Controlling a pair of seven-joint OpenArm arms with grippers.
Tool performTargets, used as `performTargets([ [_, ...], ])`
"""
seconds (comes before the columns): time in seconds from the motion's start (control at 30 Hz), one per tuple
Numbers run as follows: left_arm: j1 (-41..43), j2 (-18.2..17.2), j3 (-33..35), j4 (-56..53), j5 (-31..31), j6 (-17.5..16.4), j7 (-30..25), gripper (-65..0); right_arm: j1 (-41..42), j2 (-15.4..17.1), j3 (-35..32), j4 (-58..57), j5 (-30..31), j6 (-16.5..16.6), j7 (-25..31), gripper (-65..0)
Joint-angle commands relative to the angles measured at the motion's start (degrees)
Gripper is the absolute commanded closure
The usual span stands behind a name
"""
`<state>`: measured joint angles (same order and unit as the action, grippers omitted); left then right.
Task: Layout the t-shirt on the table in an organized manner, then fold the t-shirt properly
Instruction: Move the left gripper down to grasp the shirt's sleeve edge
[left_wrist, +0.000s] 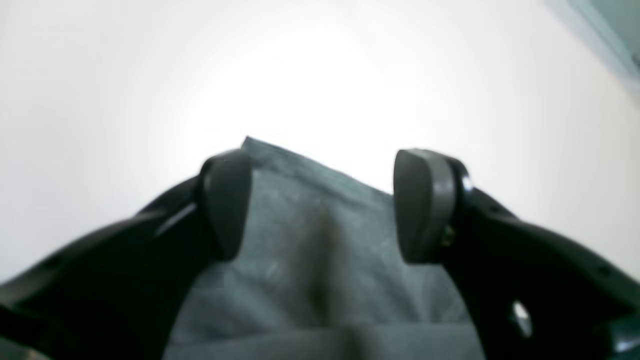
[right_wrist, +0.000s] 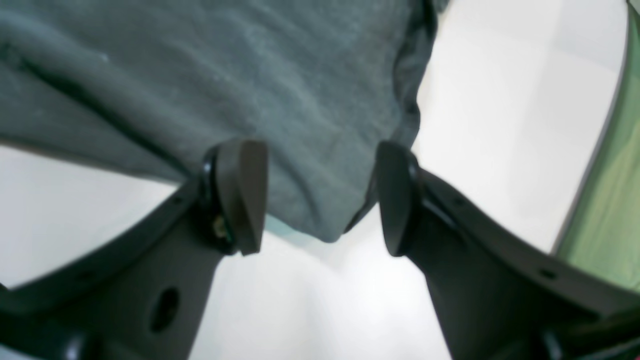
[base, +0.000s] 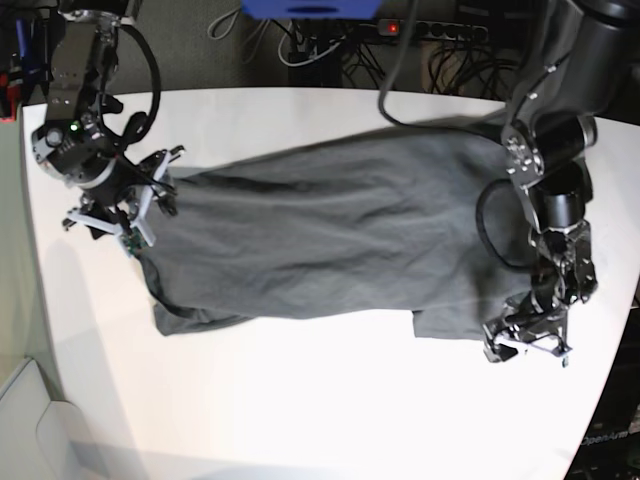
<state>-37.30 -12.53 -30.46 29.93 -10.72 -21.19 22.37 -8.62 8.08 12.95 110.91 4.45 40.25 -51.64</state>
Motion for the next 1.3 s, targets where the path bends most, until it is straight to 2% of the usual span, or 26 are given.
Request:
performTargets([
  [0.0,-1.78,-0.52,0.26,-0.61,-0.4,-0.48,-1.58,-43.3,0.49,0.5,0.1,0.87,0.34,-0.25,1.04,-35.4],
  [0.07,-2.39,-0.61,1.75,-2.99,0.57,-0.39,-3.16,-43.3,0.49,0.5,0.1,0.87,0.34,-0.25,1.04,-35.4],
  [0.2,-2.66,-0.61,6.94,-5.63,2.68,6.03,-5.8,-43.3,0.49,0.5,0.1,0.87,0.34,-0.25,1.13,-35.4],
  [0.33,-2.66,-0.61,8.96,-6.42,2.59,9.98,-6.33,-43.3,0.49,0.5,0.1,0.87,0.34,-0.25,1.13,-35.4],
  [0.47,-2.39,-0.87,9.75,-6.5,3.03,11.56,-5.1,-43.3,0.49,0.5,0.1,0.87,0.34,-0.25,1.22,-35.4],
  [0.77,-1.78,-1.05,15.82,-9.14,3.03,16.75,5.37,-43.3,0.75,0.58,0.1,0.87,0.43,-0.25,1.22,-35.4],
  [1.03,-1.78,-2.01,17.31,-14.24,4.52,16.93,5.81,-42.3,0.93,0.5,0.02,0.87,0.43,-0.25,1.22,-35.4],
  [1.1,-1.78,-1.84,18.99,-15.03,5.93,16.93,5.81,-35.6,0.93,0.5,-0.07,0.87,0.43,-0.25,1.22,-35.4],
  [1.27,0.07,-2.1,19.16,-16.35,3.2,16.57,5.81,0.0,1.11,0.5,0.1,0.87,0.52,-0.25,1.22,-35.4],
])
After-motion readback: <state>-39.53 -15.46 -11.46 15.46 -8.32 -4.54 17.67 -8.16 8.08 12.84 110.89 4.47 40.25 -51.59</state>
